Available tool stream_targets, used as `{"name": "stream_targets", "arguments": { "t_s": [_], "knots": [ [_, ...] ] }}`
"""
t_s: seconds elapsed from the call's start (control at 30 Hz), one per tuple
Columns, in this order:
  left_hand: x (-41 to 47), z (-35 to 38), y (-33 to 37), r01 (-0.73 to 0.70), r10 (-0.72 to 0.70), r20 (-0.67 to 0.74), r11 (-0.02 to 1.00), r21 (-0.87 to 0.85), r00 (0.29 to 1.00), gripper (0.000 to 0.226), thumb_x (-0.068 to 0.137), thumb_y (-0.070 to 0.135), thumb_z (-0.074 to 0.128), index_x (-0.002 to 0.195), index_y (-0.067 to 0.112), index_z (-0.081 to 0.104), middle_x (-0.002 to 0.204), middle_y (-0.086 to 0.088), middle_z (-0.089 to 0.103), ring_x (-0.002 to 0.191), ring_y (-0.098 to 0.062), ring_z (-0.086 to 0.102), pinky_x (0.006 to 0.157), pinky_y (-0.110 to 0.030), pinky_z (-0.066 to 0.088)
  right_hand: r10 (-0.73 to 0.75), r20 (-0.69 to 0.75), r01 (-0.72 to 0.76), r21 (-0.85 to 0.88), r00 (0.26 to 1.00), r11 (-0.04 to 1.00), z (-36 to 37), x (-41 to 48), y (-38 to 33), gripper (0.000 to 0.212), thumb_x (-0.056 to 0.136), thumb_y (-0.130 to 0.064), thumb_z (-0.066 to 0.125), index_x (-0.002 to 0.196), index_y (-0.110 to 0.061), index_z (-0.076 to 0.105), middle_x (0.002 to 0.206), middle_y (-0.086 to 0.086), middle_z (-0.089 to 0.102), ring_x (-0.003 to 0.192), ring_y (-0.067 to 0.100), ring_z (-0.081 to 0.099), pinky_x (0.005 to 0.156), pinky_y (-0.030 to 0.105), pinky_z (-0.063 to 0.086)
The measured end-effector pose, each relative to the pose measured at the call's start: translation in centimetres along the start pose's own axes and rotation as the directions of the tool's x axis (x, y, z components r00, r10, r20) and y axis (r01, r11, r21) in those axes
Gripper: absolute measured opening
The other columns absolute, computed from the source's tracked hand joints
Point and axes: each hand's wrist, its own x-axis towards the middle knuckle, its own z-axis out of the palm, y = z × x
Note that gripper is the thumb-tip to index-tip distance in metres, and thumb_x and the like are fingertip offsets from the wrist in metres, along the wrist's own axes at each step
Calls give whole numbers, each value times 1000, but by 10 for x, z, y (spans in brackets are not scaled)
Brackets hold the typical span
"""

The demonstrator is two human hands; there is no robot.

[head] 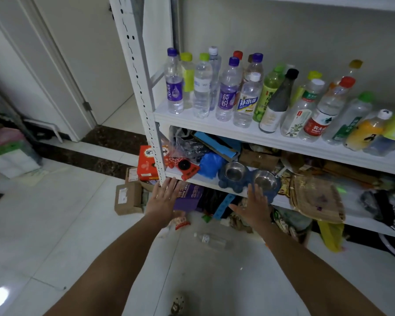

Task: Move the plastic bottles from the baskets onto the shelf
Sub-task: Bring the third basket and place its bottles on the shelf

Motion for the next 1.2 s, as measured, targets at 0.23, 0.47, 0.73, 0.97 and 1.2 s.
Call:
{"name": "stream_targets", "arguments": {
  "t_s": [0.23,0.47,0.73,0.97,1.2],
  "knots": [
    [37,76,-30,36,-34,30,996,-80,999,93,91,70,25,146,16,-27,158,-8,-21,145,-25,-21,116,-45,-11,70,17,-70,-4,997,998,67,36,-3,103,84,-64,52,152,-11,-3,159,13,-8,147,26,-5,118,40,0],
    [97,265,-13,85,-81,62,994,-71,995,92,88,73,16,142,16,-31,154,-8,-29,139,-25,-30,107,-43,-29,78,43,-80,45,996,996,232,102,48,115,68,-77,44,152,-7,9,158,19,5,147,32,6,117,47,7],
    [195,542,36,126,-113,127,987,-104,985,95,88,74,21,146,16,-27,152,-7,-33,139,-27,-30,109,-45,-24,4,72,0,-48,997,999,491,187,145,128,61,-92,31,152,-10,-5,159,14,-13,147,26,-12,118,38,-4],
    [247,671,44,162,-148,145,982,-92,978,94,89,73,18,143,16,-33,147,-7,-37,135,-25,-34,111,-45,-20,-29,190,55,-134,981,989,620,235,181,135,52,-93,33,150,-12,-14,157,13,-22,146,25,-17,117,40,-8],
    [241,699,17,306,-268,192,929,-207,944,94,89,72,19,142,14,-32,154,-9,-30,140,-26,-30,113,-44,-17,-33,252,65,-120,967,991,650,245,170,132,63,-80,58,148,-17,-21,157,12,-21,146,24,-18,117,43,-6]
  ]
}}
